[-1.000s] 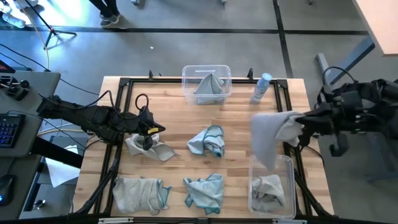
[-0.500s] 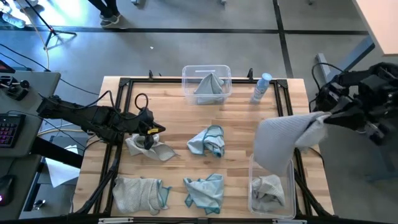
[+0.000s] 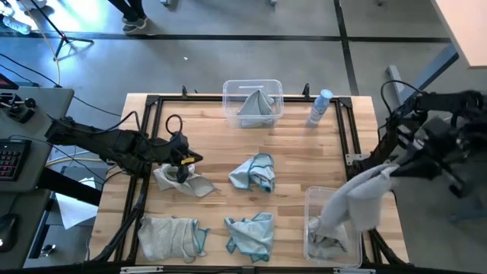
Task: Sort microfiber towel by color & place in baskets
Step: Put the gray microfiber towel into the bottom transparent bin
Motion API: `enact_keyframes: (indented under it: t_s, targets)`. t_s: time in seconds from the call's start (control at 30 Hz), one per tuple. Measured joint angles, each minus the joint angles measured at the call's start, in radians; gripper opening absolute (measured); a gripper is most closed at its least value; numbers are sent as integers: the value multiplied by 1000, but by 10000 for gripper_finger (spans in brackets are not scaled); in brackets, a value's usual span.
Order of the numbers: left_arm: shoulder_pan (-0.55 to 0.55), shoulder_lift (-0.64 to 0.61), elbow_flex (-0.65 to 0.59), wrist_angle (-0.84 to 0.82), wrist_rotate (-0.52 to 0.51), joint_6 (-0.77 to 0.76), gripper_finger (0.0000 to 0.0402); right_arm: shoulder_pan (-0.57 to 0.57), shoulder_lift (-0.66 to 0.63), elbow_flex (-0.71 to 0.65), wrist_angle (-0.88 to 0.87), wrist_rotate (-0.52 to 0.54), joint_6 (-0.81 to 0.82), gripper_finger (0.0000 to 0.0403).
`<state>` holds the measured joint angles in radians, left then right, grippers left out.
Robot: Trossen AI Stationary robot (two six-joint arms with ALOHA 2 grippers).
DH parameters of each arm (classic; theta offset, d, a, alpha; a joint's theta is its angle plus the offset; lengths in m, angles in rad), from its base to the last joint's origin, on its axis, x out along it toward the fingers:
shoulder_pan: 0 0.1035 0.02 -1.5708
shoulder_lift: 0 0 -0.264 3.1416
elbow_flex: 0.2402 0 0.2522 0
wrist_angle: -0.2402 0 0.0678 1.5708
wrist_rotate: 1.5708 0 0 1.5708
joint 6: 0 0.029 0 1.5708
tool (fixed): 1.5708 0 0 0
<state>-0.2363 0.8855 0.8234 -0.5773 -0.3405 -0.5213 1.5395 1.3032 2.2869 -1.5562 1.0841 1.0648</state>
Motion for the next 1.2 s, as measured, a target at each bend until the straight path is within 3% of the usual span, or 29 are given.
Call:
enact_keyframes:
  t_s: [0.1, 0.17, 0.4, 0.53, 0.73, 0.97, 1.2]
  targets:
    - [0, 10, 0, -2, 0, 1, 0, -21, 19, -63, 31, 4, -16, 0]
    - [0, 20, 0, 0, 0, 1, 0, -37, 35, -115, 3, -17, 57, 0]
    - [0, 53, 0, -1, 0, 15, 0, -86, 69, -332, -13, -230, 383, 0]
    - [0, 71, 0, 0, 0, 95, 0, -123, 80, -452, -14, -300, 542, 0]
    - [0, 80, 0, -1, 0, 218, 0, -212, 88, -658, 12, -487, 714, 0]
    - [0, 80, 0, -1, 0, 300, 0, -370, 88, -906, 228, -693, 650, 0]
    - [0, 80, 0, -1, 1, 349, 0, -558, 115, -1074, 470, -876, 332, 0]
